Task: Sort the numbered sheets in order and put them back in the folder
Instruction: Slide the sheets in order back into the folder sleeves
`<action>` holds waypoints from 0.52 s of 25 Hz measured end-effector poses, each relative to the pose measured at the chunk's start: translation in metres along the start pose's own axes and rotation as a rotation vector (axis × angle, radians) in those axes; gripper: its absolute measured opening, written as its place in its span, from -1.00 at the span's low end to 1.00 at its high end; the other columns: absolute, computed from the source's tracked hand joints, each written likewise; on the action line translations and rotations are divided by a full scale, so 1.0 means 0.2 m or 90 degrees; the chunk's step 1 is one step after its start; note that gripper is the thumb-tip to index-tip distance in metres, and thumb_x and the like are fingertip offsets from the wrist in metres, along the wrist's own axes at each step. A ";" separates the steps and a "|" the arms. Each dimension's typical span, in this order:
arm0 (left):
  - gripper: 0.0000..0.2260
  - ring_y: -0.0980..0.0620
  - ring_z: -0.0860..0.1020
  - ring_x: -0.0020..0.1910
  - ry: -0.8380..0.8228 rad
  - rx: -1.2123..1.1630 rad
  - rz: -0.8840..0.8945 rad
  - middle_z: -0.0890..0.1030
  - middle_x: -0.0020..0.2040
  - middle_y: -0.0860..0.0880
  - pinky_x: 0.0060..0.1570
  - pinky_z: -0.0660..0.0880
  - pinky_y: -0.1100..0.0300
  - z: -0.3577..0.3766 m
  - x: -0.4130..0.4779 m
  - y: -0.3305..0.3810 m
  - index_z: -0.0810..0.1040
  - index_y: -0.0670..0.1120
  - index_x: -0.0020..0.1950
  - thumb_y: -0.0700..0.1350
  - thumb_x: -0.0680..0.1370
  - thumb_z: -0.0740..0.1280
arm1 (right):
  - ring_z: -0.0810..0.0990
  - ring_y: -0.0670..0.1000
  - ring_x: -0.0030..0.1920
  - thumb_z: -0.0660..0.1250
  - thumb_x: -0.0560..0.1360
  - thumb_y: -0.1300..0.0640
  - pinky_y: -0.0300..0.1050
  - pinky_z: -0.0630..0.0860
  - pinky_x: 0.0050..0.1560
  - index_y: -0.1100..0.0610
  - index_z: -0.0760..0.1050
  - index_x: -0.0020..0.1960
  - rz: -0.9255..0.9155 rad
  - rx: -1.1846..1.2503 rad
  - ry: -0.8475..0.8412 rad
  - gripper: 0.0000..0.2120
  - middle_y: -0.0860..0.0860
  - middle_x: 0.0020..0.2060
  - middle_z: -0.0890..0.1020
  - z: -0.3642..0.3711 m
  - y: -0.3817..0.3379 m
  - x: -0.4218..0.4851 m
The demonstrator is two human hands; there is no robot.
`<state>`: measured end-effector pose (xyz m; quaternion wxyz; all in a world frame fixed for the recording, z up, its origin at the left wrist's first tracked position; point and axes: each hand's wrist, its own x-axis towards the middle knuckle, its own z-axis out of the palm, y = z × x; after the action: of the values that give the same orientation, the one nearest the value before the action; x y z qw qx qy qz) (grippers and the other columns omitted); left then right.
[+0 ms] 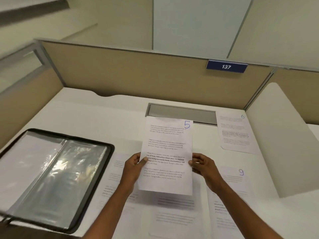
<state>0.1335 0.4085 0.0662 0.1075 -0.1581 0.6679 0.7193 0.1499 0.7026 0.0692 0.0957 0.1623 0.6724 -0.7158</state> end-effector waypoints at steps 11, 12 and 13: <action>-0.81 -0.08 0.71 0.04 -0.004 0.032 0.024 0.74 0.07 -0.02 0.06 0.65 -0.04 -0.95 -0.35 0.09 0.63 -0.06 0.21 -0.19 0.60 0.43 | 0.70 0.15 0.15 0.44 0.56 0.22 0.00 0.63 0.13 0.20 0.57 0.27 -0.006 0.011 -0.049 -0.71 0.15 0.11 0.72 0.90 0.01 -0.41; -0.81 -0.07 0.71 0.03 0.004 0.036 0.025 0.74 0.06 -0.01 0.03 0.65 -0.01 -1.02 -0.36 0.09 0.63 -0.06 0.21 -0.19 0.60 0.42 | 0.70 0.15 0.15 0.44 0.55 0.22 0.01 0.62 0.16 0.20 0.57 0.26 -0.005 0.009 -0.054 -0.71 0.15 0.11 0.72 0.97 0.02 -0.42; -0.82 -0.07 0.71 0.03 0.014 0.050 0.025 0.74 0.06 0.00 0.01 0.65 0.01 -1.07 -0.35 0.09 0.63 -0.05 0.20 -0.20 0.61 0.41 | 0.69 0.15 0.16 0.44 0.55 0.23 0.03 0.62 0.18 0.20 0.58 0.26 -0.003 0.008 -0.057 -0.71 0.15 0.11 0.72 1.02 0.02 -0.41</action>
<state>0.2103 0.1972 0.0974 0.0923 -0.1484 0.6999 0.6925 0.2073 0.4928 0.1038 0.1226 0.1292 0.6634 -0.7268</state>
